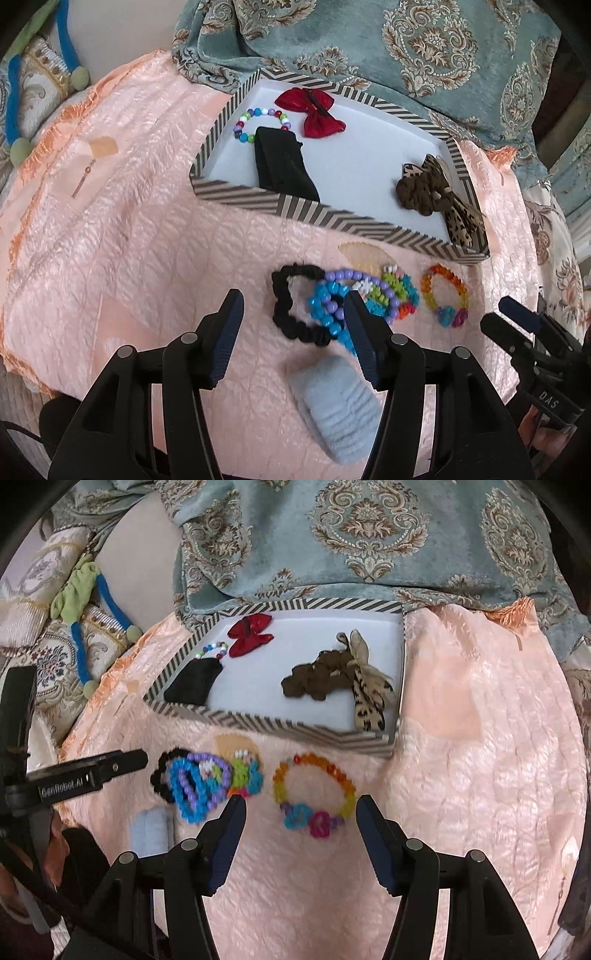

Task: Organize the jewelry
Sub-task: 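Withdraw both grippers from the tray toward the remaining bracelets, then grasp the black scrunchie with the left gripper while the right gripper grasps the blue beaded bracelet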

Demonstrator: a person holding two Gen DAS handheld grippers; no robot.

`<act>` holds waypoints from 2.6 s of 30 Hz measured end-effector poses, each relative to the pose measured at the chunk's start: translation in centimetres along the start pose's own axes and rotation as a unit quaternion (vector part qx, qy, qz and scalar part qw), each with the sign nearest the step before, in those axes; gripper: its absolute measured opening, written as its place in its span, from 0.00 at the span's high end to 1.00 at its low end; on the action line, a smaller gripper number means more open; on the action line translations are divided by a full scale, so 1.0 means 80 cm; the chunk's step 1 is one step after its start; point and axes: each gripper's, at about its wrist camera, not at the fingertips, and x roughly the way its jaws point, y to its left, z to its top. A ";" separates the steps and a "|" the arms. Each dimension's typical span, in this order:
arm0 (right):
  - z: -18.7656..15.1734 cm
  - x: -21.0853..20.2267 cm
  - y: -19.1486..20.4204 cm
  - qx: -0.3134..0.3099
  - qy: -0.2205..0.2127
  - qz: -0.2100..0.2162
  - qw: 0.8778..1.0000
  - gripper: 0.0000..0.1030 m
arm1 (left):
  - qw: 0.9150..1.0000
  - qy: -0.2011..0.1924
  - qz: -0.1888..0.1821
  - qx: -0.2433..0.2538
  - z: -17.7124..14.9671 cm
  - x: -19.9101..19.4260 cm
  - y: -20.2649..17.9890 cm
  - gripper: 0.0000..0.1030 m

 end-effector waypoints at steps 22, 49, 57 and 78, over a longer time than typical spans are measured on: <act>-0.006 0.080 0.099 -0.090 0.023 0.098 0.991 0.65 | 0.998 0.012 0.016 -0.052 -0.009 0.013 0.047 0.45; 0.008 0.053 0.035 -0.060 -0.010 0.070 0.996 0.90 | 0.999 0.027 0.028 -0.018 -0.003 0.063 0.021 0.52; 0.011 0.040 0.035 -0.060 -0.019 0.072 0.995 0.90 | 1.000 0.011 0.027 0.004 0.002 0.058 0.018 0.94; 0.057 -0.018 0.054 -0.090 -0.059 0.080 0.991 0.90 | 0.997 -0.072 0.009 0.033 0.048 -0.039 -0.005 0.95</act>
